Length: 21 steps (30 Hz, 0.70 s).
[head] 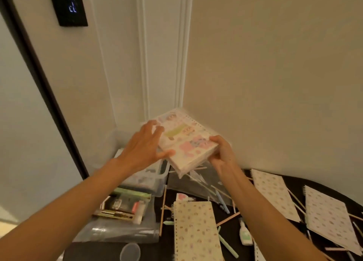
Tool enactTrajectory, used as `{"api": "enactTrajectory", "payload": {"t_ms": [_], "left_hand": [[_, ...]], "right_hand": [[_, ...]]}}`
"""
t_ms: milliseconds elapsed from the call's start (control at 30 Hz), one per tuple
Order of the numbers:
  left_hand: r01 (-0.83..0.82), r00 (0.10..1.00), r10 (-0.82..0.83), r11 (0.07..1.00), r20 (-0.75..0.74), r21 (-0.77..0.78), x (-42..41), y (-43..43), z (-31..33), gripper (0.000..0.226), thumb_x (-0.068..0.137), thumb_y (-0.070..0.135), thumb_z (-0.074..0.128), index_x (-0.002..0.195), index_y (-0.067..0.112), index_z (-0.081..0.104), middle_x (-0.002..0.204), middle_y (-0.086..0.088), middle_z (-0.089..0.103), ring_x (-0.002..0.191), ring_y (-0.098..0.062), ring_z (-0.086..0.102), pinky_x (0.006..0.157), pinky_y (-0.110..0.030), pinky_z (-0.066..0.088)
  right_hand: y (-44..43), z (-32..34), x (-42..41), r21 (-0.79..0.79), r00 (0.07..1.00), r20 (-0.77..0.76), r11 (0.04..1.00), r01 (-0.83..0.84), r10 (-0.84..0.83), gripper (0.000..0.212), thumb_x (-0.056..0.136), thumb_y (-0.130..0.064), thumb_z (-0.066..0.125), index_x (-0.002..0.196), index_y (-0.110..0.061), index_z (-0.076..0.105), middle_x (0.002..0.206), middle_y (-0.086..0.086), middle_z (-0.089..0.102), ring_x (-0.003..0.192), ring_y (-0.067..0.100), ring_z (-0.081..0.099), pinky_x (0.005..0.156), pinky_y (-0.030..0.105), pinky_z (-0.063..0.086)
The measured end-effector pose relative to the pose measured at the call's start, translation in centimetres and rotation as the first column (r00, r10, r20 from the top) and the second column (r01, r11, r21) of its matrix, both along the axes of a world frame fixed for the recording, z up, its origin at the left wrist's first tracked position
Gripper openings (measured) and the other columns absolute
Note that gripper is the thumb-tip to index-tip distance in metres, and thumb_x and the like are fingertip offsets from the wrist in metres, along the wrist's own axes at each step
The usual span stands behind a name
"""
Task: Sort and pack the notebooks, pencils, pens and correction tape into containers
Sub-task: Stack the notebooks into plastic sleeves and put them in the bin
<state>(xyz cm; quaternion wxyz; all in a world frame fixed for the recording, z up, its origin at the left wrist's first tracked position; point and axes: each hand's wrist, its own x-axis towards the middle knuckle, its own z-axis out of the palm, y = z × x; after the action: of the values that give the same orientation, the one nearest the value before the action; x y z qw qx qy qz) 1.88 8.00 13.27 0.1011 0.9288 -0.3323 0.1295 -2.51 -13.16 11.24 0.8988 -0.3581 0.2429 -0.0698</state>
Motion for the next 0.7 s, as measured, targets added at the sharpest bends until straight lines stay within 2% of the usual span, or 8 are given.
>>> {"api": "enactTrajectory", "payload": {"t_ms": [100, 200, 267, 367, 467, 600, 633, 700], "left_hand": [[0.340, 0.909, -0.389, 0.899, 0.147, 0.276, 3.5, 3.0, -0.3, 0.064, 0.096, 0.054, 0.016, 0.135, 0.015, 0.049, 0.139, -0.014, 0.048, 0.124, -0.031, 0.051, 0.099, -0.047, 0.038], [0.396, 0.900, -0.436, 0.801, -0.017, 0.449, 6.2, 5.5, -0.9, 0.074, 0.091, 0.062, 0.000, 0.145, 0.013, 0.009, 0.151, -0.010, 0.025, 0.138, -0.020, 0.029, 0.109, -0.040, 0.014], [0.382, 0.898, -0.439, 0.786, 0.004, 0.486, 7.9, 6.6, -2.0, 0.073, 0.094, 0.059, 0.000, 0.147, 0.008, -0.006, 0.148, -0.008, 0.022, 0.137, -0.014, 0.030, 0.109, -0.033, 0.021], [0.409, 0.890, -0.451, 0.728, -0.065, 0.550, 11.1, 7.6, -4.2, 0.067, 0.098, 0.051, 0.004, 0.146, 0.005, 0.016, 0.141, -0.006, 0.039, 0.127, -0.013, 0.046, 0.100, -0.028, 0.038], [0.426, 0.878, -0.466, 0.662, -0.107, 0.617, 12.4, 7.3, -5.4, 0.073, 0.096, 0.056, 0.004, 0.141, 0.005, 0.031, 0.141, -0.009, 0.043, 0.126, -0.017, 0.049, 0.103, -0.032, 0.032], [0.478, 0.842, -0.526, 0.633, -0.115, 0.609, 14.0, 6.8, -7.0, 0.081, 0.077, 0.065, -0.011, 0.139, 0.013, -0.017, 0.148, -0.007, -0.016, 0.145, -0.020, 0.002, 0.110, -0.031, -0.011], [0.492, 0.841, -0.522, 0.634, -0.140, 0.597, 14.8, 6.8, -7.6, 0.081, 0.077, 0.065, -0.012, 0.139, 0.013, -0.016, 0.148, -0.008, -0.014, 0.145, -0.021, 0.004, 0.109, -0.033, -0.010], [0.486, 0.857, -0.485, 0.649, -0.175, 0.585, 15.7, 6.5, -7.7, 0.078, 0.089, 0.061, -0.007, 0.142, 0.007, 0.009, 0.150, -0.017, 0.022, 0.137, -0.023, 0.034, 0.108, -0.037, 0.014]], "right_hand": [[2.8, 0.5, 3.9, -0.026, 0.997, -0.012, 0.997, -0.072, 0.072, 0.008, 0.087, 0.000, 0.046, 0.089, -0.001, 0.054, 0.095, 0.017, 0.060, 0.085, 0.029, 0.058, 0.088, 0.043, 0.046], [4.8, 0.2, 7.3, -0.103, 0.989, -0.066, 0.985, -0.140, 0.133, 0.009, 0.085, 0.000, 0.048, 0.093, 0.000, 0.053, 0.091, 0.015, 0.060, 0.084, 0.028, 0.058, 0.089, 0.043, 0.047], [5.7, -0.8, 9.5, -0.154, 0.976, -0.125, 0.968, -0.198, 0.180, 0.015, 0.083, -0.002, 0.050, 0.097, 0.000, 0.053, 0.093, 0.015, 0.059, 0.085, 0.028, 0.058, 0.091, 0.044, 0.048], [6.5, -2.7, 12.7, -0.201, 0.942, -0.211, 0.932, -0.303, 0.261, 0.021, 0.080, -0.004, 0.050, 0.099, 0.002, 0.053, 0.097, 0.017, 0.059, 0.085, 0.029, 0.058, 0.083, 0.042, 0.051], [7.0, -4.5, 15.0, -0.209, 0.900, -0.280, 0.893, -0.398, 0.335, 0.032, 0.076, -0.005, 0.050, 0.107, 0.003, 0.053, 0.105, 0.018, 0.058, 0.093, 0.031, 0.058, 0.088, 0.042, 0.049], [7.2, -6.7, 17.0, -0.186, 0.880, -0.332, 0.891, -0.415, 0.341, 0.040, 0.072, -0.006, 0.050, 0.111, 0.002, 0.053, 0.113, 0.020, 0.056, 0.101, 0.034, 0.056, 0.089, 0.043, 0.049], [7.2, -7.2, 17.6, -0.179, 0.882, -0.334, 0.896, -0.406, 0.333, 0.041, 0.072, -0.005, 0.049, 0.112, 0.002, 0.053, 0.114, 0.020, 0.056, 0.101, 0.035, 0.056, 0.088, 0.043, 0.050], [7.2, -7.9, 18.5, -0.179, 0.885, -0.341, 0.902, -0.394, 0.319, 0.038, 0.071, -0.005, 0.048, 0.108, 0.002, 0.053, 0.108, 0.019, 0.057, 0.097, 0.034, 0.057, 0.083, 0.041, 0.052]]}}
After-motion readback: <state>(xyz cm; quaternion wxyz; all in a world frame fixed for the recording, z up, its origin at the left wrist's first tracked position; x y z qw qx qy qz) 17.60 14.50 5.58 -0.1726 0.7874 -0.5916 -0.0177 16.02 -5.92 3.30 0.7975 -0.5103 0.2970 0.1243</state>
